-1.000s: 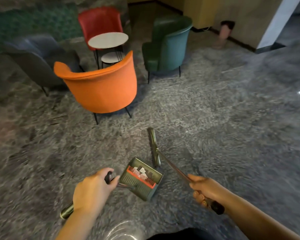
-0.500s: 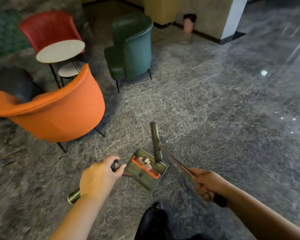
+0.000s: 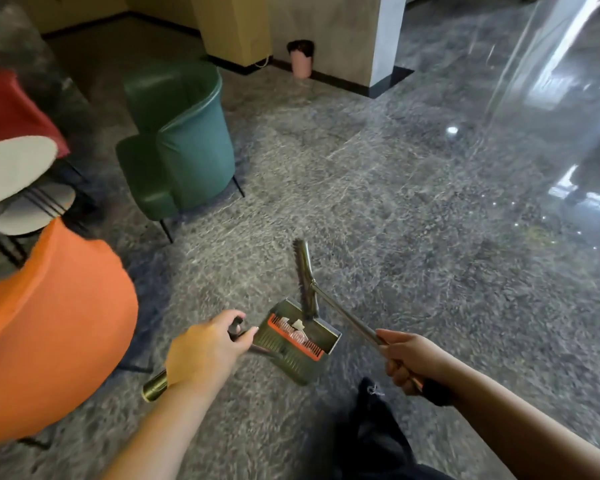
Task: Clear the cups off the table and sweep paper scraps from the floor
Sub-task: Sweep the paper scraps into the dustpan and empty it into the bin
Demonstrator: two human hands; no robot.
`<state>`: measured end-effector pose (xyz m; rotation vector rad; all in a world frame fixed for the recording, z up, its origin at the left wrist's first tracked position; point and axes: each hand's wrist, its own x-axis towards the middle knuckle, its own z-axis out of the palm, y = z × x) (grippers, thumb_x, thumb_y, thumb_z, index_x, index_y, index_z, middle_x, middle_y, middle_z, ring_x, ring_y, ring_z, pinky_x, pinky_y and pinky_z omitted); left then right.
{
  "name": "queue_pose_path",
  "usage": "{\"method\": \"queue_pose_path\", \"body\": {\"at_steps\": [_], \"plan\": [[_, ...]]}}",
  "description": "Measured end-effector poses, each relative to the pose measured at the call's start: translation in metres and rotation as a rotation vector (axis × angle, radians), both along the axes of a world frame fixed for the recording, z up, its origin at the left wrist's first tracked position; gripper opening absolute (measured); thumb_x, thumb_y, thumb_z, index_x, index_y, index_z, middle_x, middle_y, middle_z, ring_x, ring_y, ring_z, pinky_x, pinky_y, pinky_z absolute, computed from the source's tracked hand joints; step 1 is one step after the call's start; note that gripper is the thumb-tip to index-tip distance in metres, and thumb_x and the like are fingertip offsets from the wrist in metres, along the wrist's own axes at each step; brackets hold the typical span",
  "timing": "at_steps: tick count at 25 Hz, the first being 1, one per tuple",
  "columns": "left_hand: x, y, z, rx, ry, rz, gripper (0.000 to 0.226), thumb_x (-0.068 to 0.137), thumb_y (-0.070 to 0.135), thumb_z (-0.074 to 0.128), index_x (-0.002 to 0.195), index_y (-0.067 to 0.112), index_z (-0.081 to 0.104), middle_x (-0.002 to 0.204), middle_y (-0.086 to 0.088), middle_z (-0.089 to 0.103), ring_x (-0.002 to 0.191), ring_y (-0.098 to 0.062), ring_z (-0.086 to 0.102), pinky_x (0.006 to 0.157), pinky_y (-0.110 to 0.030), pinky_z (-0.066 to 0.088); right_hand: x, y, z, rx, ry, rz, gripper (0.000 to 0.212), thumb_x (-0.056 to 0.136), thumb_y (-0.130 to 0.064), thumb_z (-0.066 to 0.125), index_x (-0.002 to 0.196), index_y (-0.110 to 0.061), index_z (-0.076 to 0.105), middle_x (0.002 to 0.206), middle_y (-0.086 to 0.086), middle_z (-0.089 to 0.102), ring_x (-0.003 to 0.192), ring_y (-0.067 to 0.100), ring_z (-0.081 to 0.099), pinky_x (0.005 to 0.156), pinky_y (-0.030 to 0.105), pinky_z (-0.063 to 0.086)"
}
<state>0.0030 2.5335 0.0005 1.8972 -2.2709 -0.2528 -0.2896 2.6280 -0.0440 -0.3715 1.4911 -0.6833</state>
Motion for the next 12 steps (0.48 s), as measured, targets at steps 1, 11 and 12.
{"method": "queue_pose_path", "body": {"at_steps": [1, 11, 12], "plan": [[-0.017, -0.031, -0.003, 0.007, 0.011, -0.004, 0.03, 0.079, 0.056, 0.068, 0.102, 0.038, 0.068, 0.074, 0.008, 0.07, 0.067, -0.02, 0.065, 0.05, -0.025, 0.036, -0.017, -0.03, -0.002, -0.002, 0.002, 0.003, 0.02, 0.099, -0.008, 0.041, 0.108, -0.017, 0.056, 0.049, -0.002, 0.04, 0.037, 0.008, 0.032, 0.039, 0.013, 0.022], [-0.138, -0.31, 0.018, -0.046, 0.071, 0.093, 0.03, 0.078, 0.054, 0.069, 0.101, 0.034, 0.069, 0.07, -0.001, 0.069, 0.066, -0.028, 0.064, 0.053, -0.032, 0.051, -0.148, -0.332, 0.021, -0.047, 0.0, 0.009, 0.027, 0.098, -0.006, 0.043, 0.104, -0.031, 0.051, 0.047, -0.003, 0.04, 0.036, 0.006, 0.031, 0.036, 0.013, 0.025], [-0.143, -0.339, 0.016, -0.058, 0.076, 0.099, 0.03, 0.078, 0.053, 0.071, 0.1, 0.034, 0.069, 0.07, -0.001, 0.069, 0.065, -0.029, 0.064, 0.053, -0.033, 0.051, -0.155, -0.362, 0.019, -0.051, 0.005, 0.018, 0.023, 0.098, -0.007, 0.044, 0.1, -0.028, 0.053, 0.047, -0.003, 0.04, 0.036, 0.006, 0.031, 0.037, 0.013, 0.025]]}}
